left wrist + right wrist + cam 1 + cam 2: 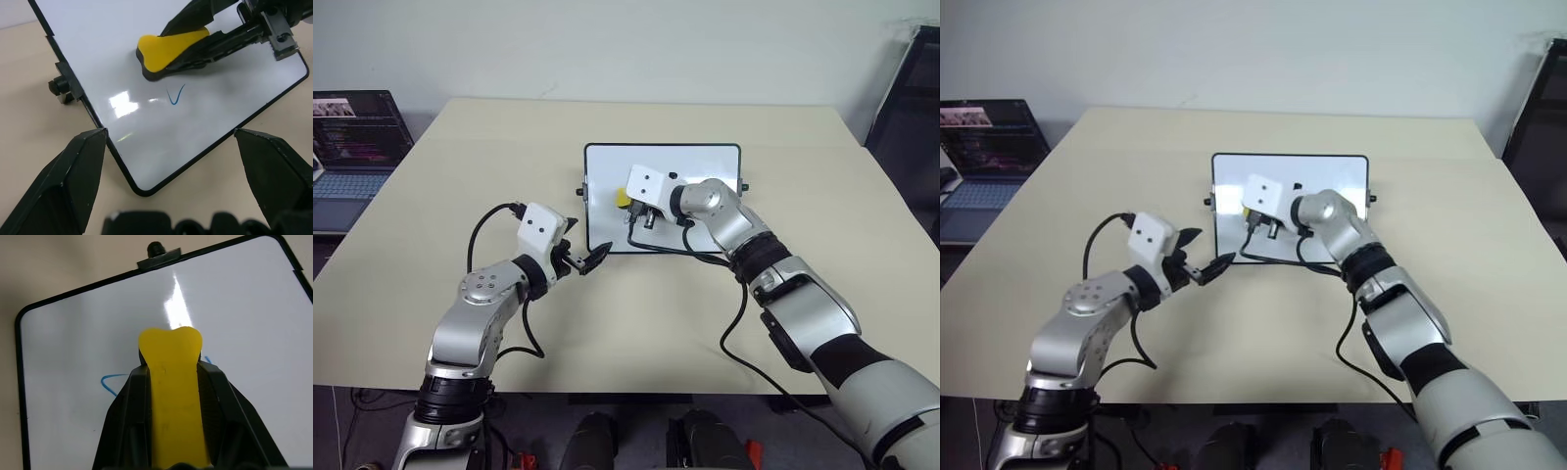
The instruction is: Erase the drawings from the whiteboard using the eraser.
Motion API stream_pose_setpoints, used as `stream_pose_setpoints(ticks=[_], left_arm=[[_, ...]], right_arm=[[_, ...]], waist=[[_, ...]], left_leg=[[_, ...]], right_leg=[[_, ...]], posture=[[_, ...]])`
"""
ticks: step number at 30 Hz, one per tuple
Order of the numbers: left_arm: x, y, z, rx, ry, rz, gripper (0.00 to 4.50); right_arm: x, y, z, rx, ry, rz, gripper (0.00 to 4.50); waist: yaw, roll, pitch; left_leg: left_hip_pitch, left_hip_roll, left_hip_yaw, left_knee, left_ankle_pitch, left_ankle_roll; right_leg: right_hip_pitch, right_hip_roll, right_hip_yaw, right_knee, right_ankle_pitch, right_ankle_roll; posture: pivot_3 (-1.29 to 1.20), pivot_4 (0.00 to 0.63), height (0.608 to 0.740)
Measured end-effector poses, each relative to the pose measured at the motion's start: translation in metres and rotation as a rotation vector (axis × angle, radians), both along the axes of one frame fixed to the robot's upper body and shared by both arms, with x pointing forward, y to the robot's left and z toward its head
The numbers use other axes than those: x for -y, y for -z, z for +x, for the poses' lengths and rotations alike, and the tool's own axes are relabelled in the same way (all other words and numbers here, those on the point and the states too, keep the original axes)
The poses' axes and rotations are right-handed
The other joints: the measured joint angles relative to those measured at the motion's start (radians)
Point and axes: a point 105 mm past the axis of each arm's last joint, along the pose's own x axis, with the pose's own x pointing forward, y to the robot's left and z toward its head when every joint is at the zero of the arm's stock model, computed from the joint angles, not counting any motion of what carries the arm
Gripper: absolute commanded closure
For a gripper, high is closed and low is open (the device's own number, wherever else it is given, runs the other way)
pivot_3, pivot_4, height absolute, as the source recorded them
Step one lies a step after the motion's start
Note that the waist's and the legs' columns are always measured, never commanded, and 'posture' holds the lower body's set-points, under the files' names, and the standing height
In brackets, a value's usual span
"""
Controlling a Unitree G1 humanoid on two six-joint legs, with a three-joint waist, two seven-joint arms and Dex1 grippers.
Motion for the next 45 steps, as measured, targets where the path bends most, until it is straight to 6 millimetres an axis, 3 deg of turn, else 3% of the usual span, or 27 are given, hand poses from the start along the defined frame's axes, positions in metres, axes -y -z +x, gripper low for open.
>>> stream_pose_setpoints(ticks=[6,16,25,34,38,45], left_arm=[[0.0,-0.001,0.0,0.002,0.003,-0.001,0.0],[0.001,-0.001,0.0,0.001,0.006,-0.003,0.0],[-0.004,0.01,-0.006,-0.04,0.023,0.022,0.0],[-0.004,0.017,-0.008,-0.068,0.031,0.043,0.0],[-0.004,0.017,-0.009,-0.075,0.031,0.044,0.0],[-0.003,0.017,-0.009,-0.075,0.045,0.045,0.0]], right_arm=[[0.013,-0.014,0.012,0.054,0.083,0.033,3.54],[0.007,0.019,-0.011,-0.09,-0.062,-0.067,3.54],[0.008,-0.002,0.003,0.061,0.036,-0.017,3.54],[-0.001,0.028,-0.017,0.004,-0.104,-0.137,3.54],[0.0,0.029,-0.017,0.052,-0.122,-0.198,3.54],[-0.003,0.021,-0.011,0.111,-0.078,-0.149,3.54]], waist=[[0.0,0.0,0.0],[-0.009,0.0,0.0],[-0.011,0.0,0.0],[-0.014,0.0,0.0],[-0.013,0.0,0.0],[-0.014,0.0,0.0]], left_leg=[[0.0,-0.001,0.0,0.003,0.0,0.0],[0.001,0.0,0.0,0.005,0.0,0.0],[0.001,0.0,0.0,0.006,0.0,0.0],[0.001,0.0,0.0,0.006,0.0,0.0],[0.001,0.0,-0.001,0.006,0.0,0.0],[0.001,0.0,-0.001,0.006,0.0,0.0]], right_leg=[[0.0,0.0,0.0,0.003,0.0,0.0],[0.0,0.0,0.0,0.006,0.0,0.0],[0.0,0.0,0.001,0.008,0.0,0.0],[0.0,0.0,0.001,0.008,0.0,0.0],[0.0,0.0,0.001,0.008,0.0,0.0],[0.0,0.0,0.001,0.008,0.0,0.0]], posture=[[0.0,0.15,0.74],[0.0,0.15,0.74],[0.0,0.15,0.74],[0.0,0.15,0.74],[0.0,0.15,0.74],[0.0,0.15,0.74]])
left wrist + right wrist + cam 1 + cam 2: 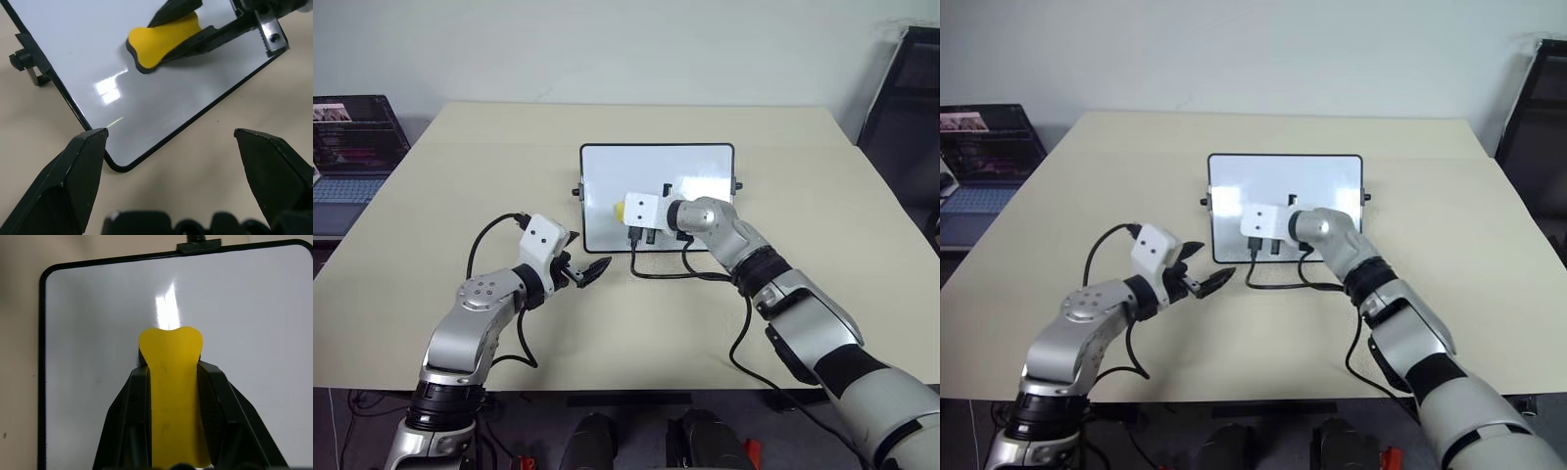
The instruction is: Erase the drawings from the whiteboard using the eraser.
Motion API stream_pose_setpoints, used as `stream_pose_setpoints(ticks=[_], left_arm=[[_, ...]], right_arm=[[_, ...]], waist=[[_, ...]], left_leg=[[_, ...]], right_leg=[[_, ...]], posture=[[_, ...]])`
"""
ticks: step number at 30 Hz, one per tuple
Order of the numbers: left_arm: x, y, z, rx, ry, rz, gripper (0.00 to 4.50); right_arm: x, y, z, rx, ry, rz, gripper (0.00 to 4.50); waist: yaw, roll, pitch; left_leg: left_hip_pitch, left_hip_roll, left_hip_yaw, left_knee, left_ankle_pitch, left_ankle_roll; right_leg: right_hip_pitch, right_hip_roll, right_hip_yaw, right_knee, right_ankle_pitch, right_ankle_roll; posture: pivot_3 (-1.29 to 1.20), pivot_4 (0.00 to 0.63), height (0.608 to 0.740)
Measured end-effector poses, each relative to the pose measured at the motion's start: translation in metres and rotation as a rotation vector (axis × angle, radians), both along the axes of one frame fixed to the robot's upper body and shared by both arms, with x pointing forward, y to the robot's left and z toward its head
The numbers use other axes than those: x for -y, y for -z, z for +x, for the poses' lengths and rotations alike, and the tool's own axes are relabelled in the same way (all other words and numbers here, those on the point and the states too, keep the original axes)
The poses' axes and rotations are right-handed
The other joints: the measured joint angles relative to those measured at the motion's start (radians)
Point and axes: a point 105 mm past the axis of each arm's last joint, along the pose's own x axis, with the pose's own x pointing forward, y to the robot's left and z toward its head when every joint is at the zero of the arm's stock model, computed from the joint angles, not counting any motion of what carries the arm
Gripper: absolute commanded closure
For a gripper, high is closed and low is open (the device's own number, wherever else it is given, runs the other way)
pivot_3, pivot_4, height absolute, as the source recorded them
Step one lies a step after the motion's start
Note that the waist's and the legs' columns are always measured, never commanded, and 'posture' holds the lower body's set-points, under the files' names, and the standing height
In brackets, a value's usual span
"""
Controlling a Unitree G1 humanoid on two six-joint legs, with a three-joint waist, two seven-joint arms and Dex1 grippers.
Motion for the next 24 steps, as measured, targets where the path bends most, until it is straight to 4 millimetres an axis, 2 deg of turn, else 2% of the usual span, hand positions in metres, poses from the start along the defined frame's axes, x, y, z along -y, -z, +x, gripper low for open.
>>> stream_pose_setpoints(ticks=[9,14,20,24], left_arm=[[0.001,0.0,0.0,0.005,0.011,-0.001,0.0],[0.001,-0.001,0.0,0.008,0.017,-0.002,0.0],[0.002,-0.002,0.001,0.008,0.027,-0.003,0.0],[0.002,-0.002,0.001,0.008,0.028,-0.003,0.0]], right_arm=[[0.013,0.006,-0.004,-0.024,-0.015,-0.041,3.54],[0.019,0.004,-0.001,-0.013,0.004,-0.04,3.54],[0.041,-0.001,0.005,0.007,0.042,-0.067,3.54],[0.042,-0.002,0.002,0.012,0.035,-0.068,3.54]], waist=[[0.004,0.0,0.0],[0.01,0.0,0.0],[0.018,0.0,0.0],[0.017,0.0,0.0]], left_leg=[[0.0,0.0,-0.001,0.0,0.0,0.0],[0.0,0.0,-0.001,0.001,0.0,0.0],[0.0,0.0,-0.001,0.001,0.0,0.0],[0.0,0.0,-0.001,0.001,0.0,0.0]], right_leg=[[0.001,0.0,0.0,0.0,0.0,0.0],[0.001,0.0,0.0,0.0,0.0,0.0],[0.001,0.0,0.0,0.0,0.0,0.0],[0.001,0.0,0.001,0.0,0.0,0.0]], posture=[[0.0,0.15,0.74],[0.0,0.15,0.74],[0.0,0.15,0.74],[0.0,0.15,0.74]])
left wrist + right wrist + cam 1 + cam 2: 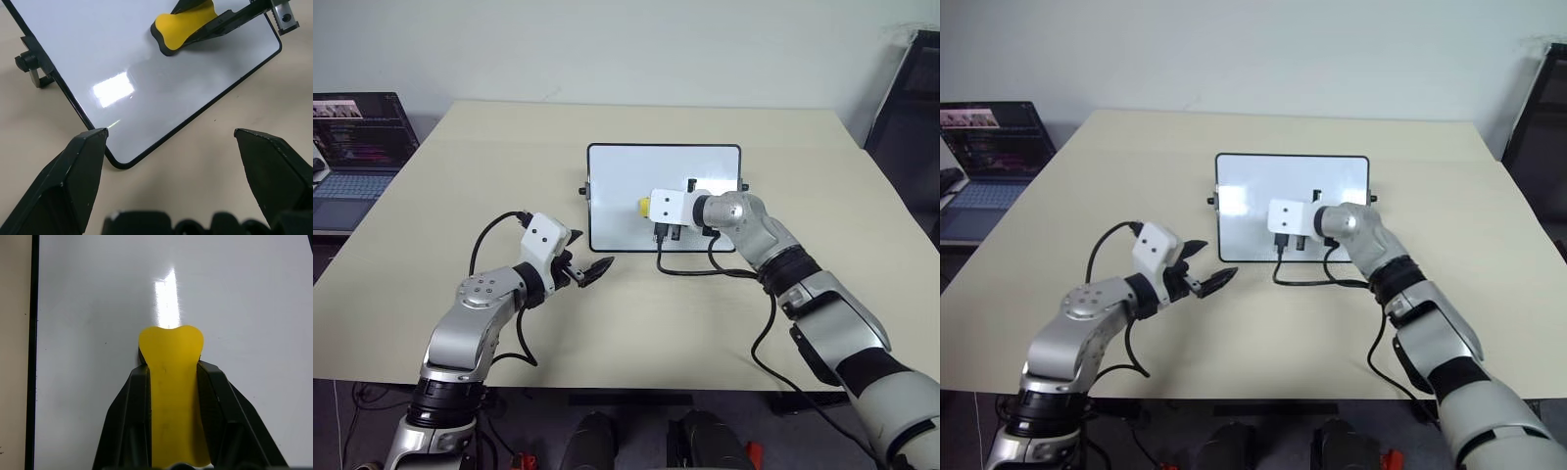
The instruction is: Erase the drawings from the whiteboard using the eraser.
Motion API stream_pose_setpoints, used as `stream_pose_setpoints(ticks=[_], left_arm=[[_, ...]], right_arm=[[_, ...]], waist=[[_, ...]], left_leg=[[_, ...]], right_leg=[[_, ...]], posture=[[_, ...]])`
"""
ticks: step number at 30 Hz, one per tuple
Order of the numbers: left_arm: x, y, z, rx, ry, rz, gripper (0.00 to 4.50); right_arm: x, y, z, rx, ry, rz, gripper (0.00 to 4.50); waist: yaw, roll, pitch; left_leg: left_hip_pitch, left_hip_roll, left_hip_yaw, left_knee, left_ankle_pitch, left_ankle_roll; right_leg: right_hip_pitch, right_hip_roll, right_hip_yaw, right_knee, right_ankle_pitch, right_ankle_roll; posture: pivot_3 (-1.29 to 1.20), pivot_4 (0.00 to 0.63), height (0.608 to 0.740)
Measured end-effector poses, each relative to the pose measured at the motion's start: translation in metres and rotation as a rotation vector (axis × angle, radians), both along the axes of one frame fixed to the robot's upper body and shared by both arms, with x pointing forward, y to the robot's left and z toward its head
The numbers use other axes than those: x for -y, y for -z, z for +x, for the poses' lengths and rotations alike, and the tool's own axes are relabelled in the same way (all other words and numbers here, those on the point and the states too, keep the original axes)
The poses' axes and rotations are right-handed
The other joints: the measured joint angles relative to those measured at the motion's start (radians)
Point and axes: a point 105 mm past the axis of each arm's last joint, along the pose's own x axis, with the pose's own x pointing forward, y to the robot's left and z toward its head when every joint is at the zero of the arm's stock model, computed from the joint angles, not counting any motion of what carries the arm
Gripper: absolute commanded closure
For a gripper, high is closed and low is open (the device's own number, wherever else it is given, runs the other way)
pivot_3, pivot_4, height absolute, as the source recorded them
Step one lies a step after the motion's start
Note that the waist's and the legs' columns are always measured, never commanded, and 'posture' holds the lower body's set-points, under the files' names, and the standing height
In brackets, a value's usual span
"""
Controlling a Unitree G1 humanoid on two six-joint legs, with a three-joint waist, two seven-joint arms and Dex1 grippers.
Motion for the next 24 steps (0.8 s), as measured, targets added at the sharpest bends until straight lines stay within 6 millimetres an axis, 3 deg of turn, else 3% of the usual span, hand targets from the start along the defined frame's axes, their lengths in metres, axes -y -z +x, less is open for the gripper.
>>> stream_pose_setpoints(ticks=[6,12,16,20,24], left_arm=[[0.002,-0.001,0.0,0.001,0.003,-0.003,0.0],[0.006,-0.005,0.002,0.016,0.015,-0.009,0.0],[0.015,-0.014,0.006,0.046,0.039,-0.033,0.0],[0.022,-0.024,0.008,0.083,0.068,-0.041,0.0],[0.034,-0.028,0.009,0.095,0.137,-0.025,0.0]], right_arm=[[-0.022,0.015,-0.013,-0.061,-0.034,0.038,3.54],[-0.013,0.013,-0.014,-0.147,0.026,0.163,3.54],[0.012,-0.005,-0.019,-0.189,0.123,0.369,3.54],[0.043,-0.013,-0.04,-0.228,0.212,0.543,3.54],[0.095,-0.015,-0.063,-0.237,0.4,0.687,3.54]], waist=[[-0.011,0.0,0.0],[-0.009,0.0,0.0],[0.003,0.0,0.001],[0.008,0.0,0.001],[0.011,0.0,0.001]], left_leg=[[0.0,0.0,0.001,-0.001,0.0,0.0],[-0.001,0.0,-0.001,-0.001,0.0,0.0],[-0.004,0.0,-0.002,-0.002,0.0,0.0],[-0.007,0.0,-0.003,-0.004,0.0,0.0],[-0.013,0.0,-0.003,-0.005,-0.001,0.0]], right_leg=[[-0.001,0.0,0.0,0.0,0.0,0.0],[-0.001,0.0,0.0,-0.001,0.0,0.0],[-0.001,0.0,-0.001,-0.005,0.0,0.0],[-0.002,0.0,-0.002,-0.011,0.0,0.0],[-0.006,-0.001,-0.003,-0.014,0.0,0.0]], posture=[[0.0,0.15,0.74],[0.0,0.15,0.74],[0.0,0.15,0.74],[0.0,0.15,0.74],[0.0,0.15,0.74]])
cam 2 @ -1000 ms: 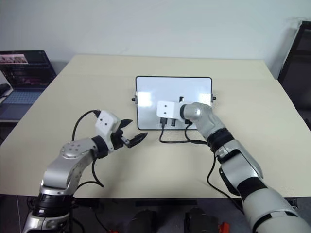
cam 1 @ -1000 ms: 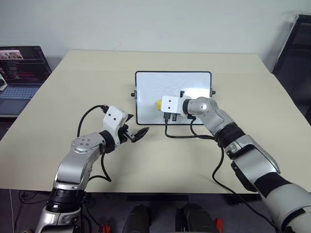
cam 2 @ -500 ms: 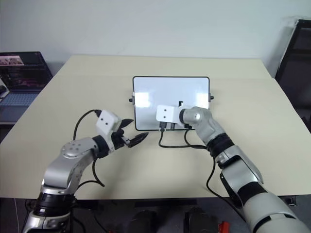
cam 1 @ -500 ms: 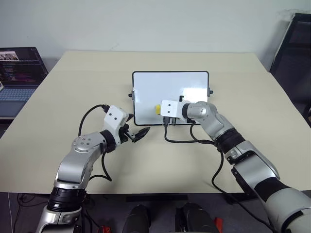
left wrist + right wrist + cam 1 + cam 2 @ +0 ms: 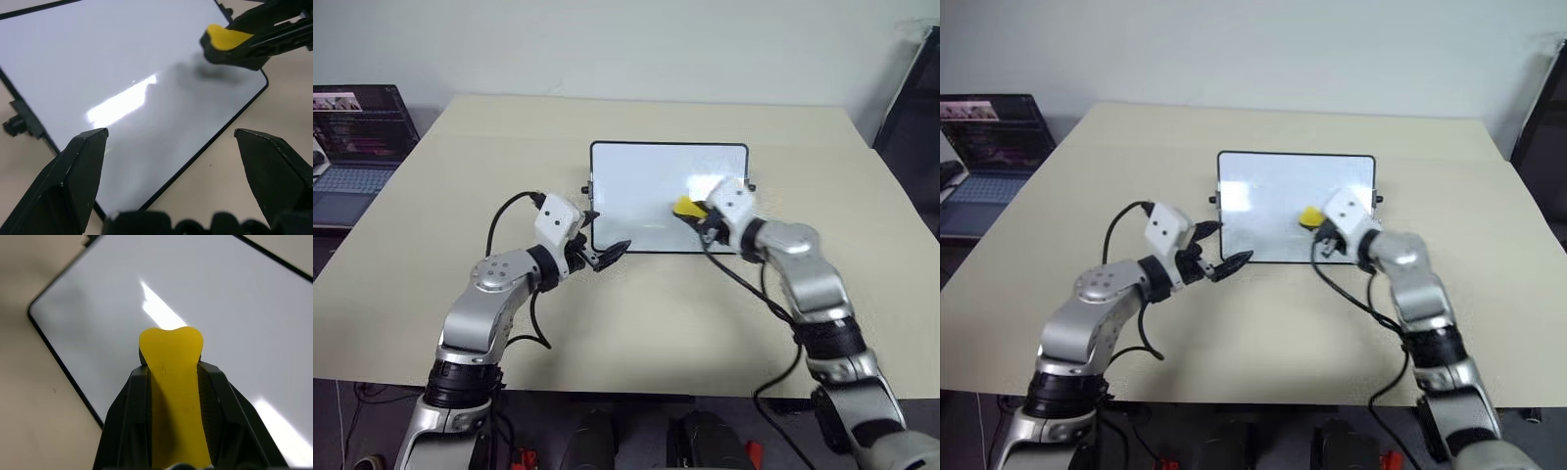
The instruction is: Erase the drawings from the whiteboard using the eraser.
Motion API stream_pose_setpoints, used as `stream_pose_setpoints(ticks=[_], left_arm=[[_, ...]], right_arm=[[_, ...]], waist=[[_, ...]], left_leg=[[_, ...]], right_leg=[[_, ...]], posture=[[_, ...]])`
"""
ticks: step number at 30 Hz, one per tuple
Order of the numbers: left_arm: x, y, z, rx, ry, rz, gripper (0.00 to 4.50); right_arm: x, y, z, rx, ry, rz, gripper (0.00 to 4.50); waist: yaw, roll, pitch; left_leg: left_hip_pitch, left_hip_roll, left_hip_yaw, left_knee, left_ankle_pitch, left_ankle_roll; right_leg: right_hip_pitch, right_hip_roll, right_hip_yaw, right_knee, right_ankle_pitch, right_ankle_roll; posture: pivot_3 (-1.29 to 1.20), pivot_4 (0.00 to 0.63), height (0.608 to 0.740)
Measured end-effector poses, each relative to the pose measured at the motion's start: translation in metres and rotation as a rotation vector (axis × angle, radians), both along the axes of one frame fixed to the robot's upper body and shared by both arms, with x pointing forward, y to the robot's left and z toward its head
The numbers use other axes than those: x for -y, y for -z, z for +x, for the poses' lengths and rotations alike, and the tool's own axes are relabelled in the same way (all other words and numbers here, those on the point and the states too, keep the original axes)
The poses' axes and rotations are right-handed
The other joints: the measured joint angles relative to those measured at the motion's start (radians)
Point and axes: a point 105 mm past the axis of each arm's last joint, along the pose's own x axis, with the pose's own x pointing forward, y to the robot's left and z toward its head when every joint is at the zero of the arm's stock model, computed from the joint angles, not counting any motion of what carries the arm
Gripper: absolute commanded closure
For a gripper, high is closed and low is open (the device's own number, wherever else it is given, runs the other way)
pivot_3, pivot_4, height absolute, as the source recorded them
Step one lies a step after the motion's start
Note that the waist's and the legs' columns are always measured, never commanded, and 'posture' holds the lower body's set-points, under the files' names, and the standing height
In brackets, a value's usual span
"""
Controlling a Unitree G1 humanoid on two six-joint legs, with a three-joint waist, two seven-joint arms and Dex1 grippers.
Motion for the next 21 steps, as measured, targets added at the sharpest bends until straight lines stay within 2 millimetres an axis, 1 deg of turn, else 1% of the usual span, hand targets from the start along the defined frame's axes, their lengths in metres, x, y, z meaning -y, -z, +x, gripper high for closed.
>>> stream_pose_setpoints(ticks=[1,4,6,7,8,10,11,14,16,19,21], left_arm=[[0.005,0.0,-0.001,0.0,0.027,0.007,0.0],[0.019,-0.002,-0.002,0.003,0.104,0.022,0.0],[0.032,-0.005,-0.002,0.015,0.181,0.036,0.0],[0.041,-0.006,-0.002,0.022,0.226,0.043,0.0],[0.046,-0.006,-0.002,0.023,0.254,0.048,0.0],[0.065,-0.001,-0.001,0.017,0.34,0.058,0.0],[0.072,0.002,-0.002,0.014,0.374,0.063,0.0],[0.092,0.01,-0.004,0.009,0.464,0.09,0.0],[0.102,0.013,-0.004,0.015,0.509,0.11,0.0],[0.112,0.015,-0.005,0.036,0.554,0.13,0.0],[0.115,0.015,-0.005,0.049,0.574,0.144,0.0]], right_arm=[[0.014,-0.002,-0.006,-0.007,0.057,0.035,3.54],[0.039,-0.008,-0.02,-0.01,0.169,0.096,3.54],[0.057,-0.004,-0.029,-0.025,0.253,0.112,3.54],[0.066,0.003,-0.035,-0.043,0.299,0.112,3.54],[0.072,0.01,-0.038,-0.064,0.328,0.112,3.54],[0.086,0.028,-0.045,-0.122,0.409,0.108,3.54],[0.09,0.033,-0.047,-0.137,0.434,0.108,3.54],[0.098,0.038,-0.049,-0.148,0.498,0.116,3.54],[0.096,0.044,-0.05,-0.163,0.516,0.142,3.54],[0.095,0.053,-0.05,-0.195,0.549,0.168,3.54],[0.096,0.057,-0.049,-0.208,0.565,0.178,3.54]], waist=[[0.0,0.0,0.0],[-0.002,0.0,0.0],[-0.002,0.0,0.0],[-0.001,0.0,0.0],[-0.001,0.0,0.0],[-0.001,0.0,0.0],[-0.002,0.0,0.0],[-0.008,0.0,0.0],[-0.008,0.0,0.0],[-0.007,0.001,0.0],[-0.006,0.001,0.0]], left_leg=[[-0.002,0.0,-0.001,0.0,0.0,0.0],[-0.003,0.0,0.0,0.0,0.0,0.0],[-0.003,0.0,0.0,0.0,0.0,0.0],[-0.003,0.0,0.0,0.0,0.0,0.0],[-0.003,0.0,0.0,0.001,0.0,0.0],[-0.003,-0.001,0.001,0.001,0.0,0.0],[-0.003,-0.001,0.002,0.001,0.0,0.0],[-0.002,0.0,0.004,0.001,0.0,0.0],[-0.002,0.001,0.004,0.001,0.0,0.0],[-0.003,0.0,0.004,0.001,0.0,0.0],[-0.003,0.0,0.004,0.001,0.0,0.0]], right_leg=[[-0.002,0.0,-0.001,0.0,0.0,0.0],[-0.003,0.0,-0.001,0.0,0.0,0.0],[-0.003,0.001,-0.001,0.0,0.0,0.0],[-0.002,0.001,-0.001,0.0,0.0,0.0],[-0.002,0.001,-0.001,0.0,0.0,0.0],[-0.002,0.001,0.0,0.0,0.0,0.0],[-0.002,0.001,0.0,0.0,0.0,0.0],[-0.003,0.003,0.0,0.001,0.0,0.0],[-0.003,0.005,0.0,0.001,0.0,0.0],[-0.003,0.007,0.001,0.001,0.0,0.0],[-0.003,0.007,0.001,0.001,0.0,0.0]], posture=[[0.0,0.15,0.74],[0.0,0.15,0.74],[0.0,0.15,0.74],[0.0,0.15,0.74],[0.0,0.15,0.74],[0.0,0.15,0.74],[0.0,0.15,0.74],[0.0,0.15,0.74],[0.0,0.15,0.74],[0.0,0.15,0.74],[0.0,0.15,0.74]])
